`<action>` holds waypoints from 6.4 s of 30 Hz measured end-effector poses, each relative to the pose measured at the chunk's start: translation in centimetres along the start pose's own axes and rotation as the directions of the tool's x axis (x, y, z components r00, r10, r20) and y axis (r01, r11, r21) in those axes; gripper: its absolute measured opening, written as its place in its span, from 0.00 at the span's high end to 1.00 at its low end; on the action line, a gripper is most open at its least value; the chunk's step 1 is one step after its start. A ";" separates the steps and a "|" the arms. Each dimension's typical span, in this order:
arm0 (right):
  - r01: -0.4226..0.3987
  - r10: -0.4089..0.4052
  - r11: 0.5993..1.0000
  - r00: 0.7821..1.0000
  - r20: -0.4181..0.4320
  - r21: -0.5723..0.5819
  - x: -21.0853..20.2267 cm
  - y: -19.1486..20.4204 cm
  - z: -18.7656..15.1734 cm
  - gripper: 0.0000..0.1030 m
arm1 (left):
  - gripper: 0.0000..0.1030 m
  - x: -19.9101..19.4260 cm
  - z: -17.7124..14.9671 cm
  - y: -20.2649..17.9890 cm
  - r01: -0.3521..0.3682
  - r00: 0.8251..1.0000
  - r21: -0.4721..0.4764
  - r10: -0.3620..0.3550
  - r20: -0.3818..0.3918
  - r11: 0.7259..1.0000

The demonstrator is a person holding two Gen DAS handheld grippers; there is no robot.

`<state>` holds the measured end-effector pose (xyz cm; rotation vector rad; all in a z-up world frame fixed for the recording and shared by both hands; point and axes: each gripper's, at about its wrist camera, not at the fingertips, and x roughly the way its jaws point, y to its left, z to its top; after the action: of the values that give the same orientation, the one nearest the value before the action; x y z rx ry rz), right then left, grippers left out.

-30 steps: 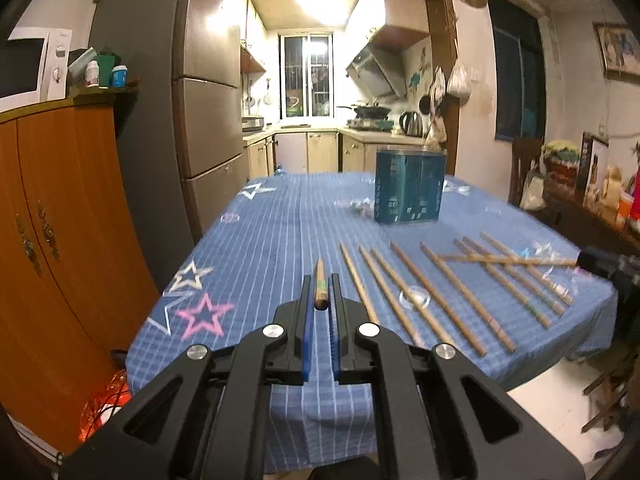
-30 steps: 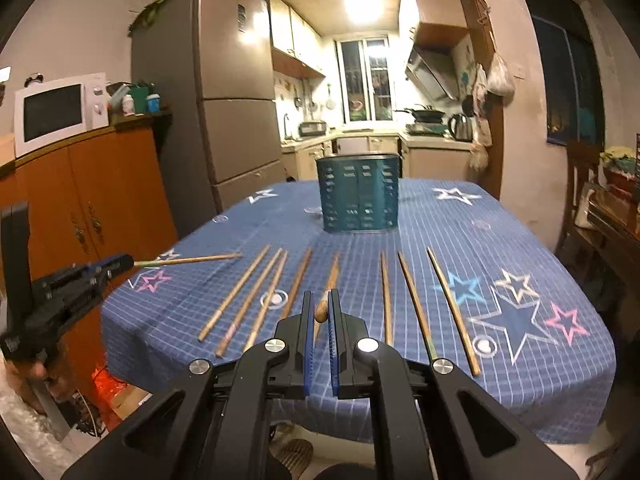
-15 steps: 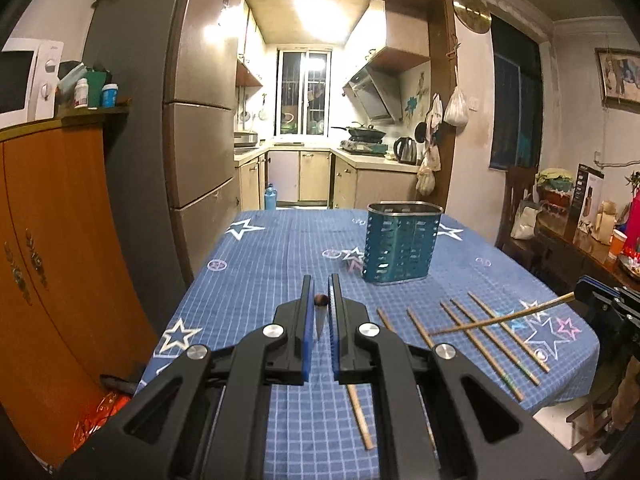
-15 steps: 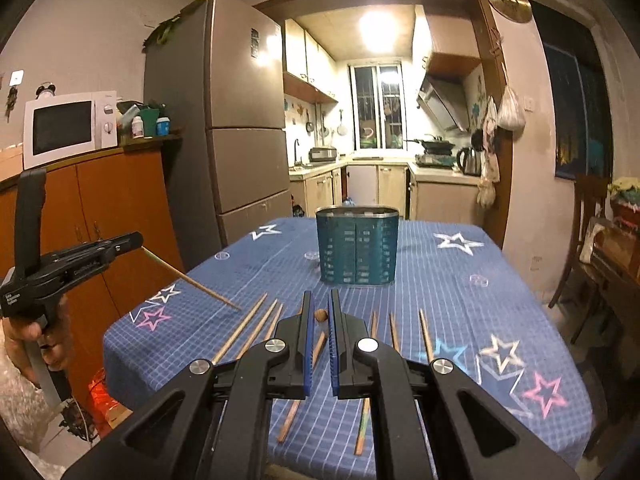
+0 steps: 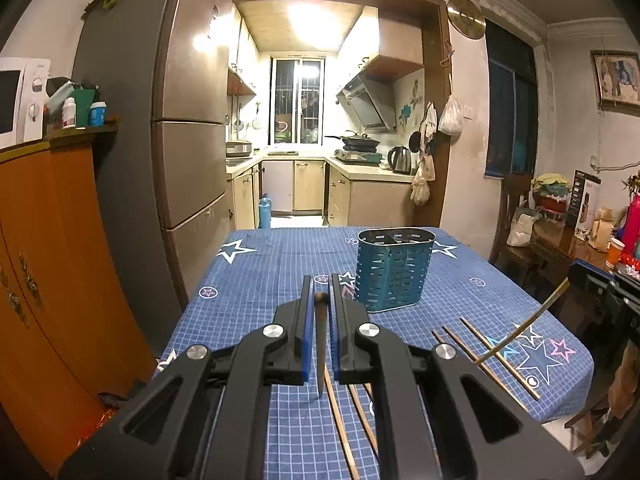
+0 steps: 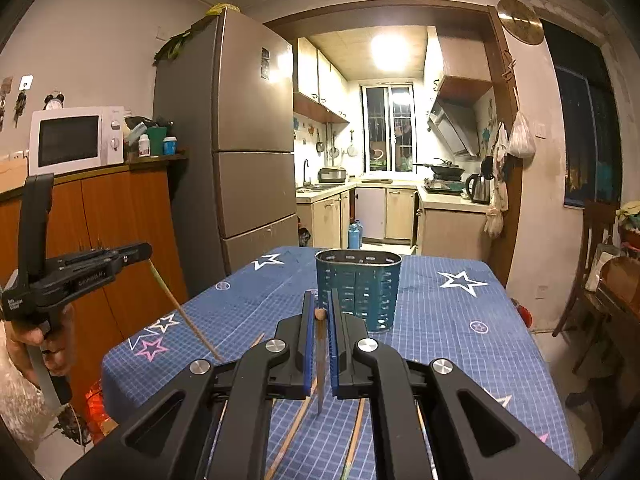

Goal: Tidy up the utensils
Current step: 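Lift the left tool's chopstick upright while the right tool carries its chopstick toward the teal holder, then open the left tool over the teal holder while the right tool drops its chopstick in, then move both open tools back from the holder toward the remaining chopsticks, then close the left tool on a chopstick while the right tool grasps another chopstick, then lift the left tool's chopstick over the teal holder while the right tool carries its chopstick there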

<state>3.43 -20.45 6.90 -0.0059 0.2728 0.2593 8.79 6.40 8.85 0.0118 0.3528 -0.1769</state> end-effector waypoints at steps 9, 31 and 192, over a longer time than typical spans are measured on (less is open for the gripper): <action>-0.041 0.042 0.998 0.999 -0.024 0.038 1.7 -1.1 2.1 0.93 | 0.95 0.6 1.9 0.0 0.020 1.000 -0.005 -0.020 0.000 1.000; 0.013 -0.013 1.000 0.997 0.072 -0.006 8.2 -4.8 16.9 0.93 | 0.95 7.4 15.0 -5.8 0.102 0.979 0.051 -0.109 0.175 0.993; 0.166 -0.142 0.983 0.959 -0.246 0.079 2.8 5.5 -18.0 0.93 | 0.95 0.4 -18.1 -1.3 -0.001 0.994 0.021 0.003 -0.109 1.000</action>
<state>-0.11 -15.14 -11.04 0.0394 0.5235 0.0884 2.71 5.83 -8.29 0.0422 0.4597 -0.1784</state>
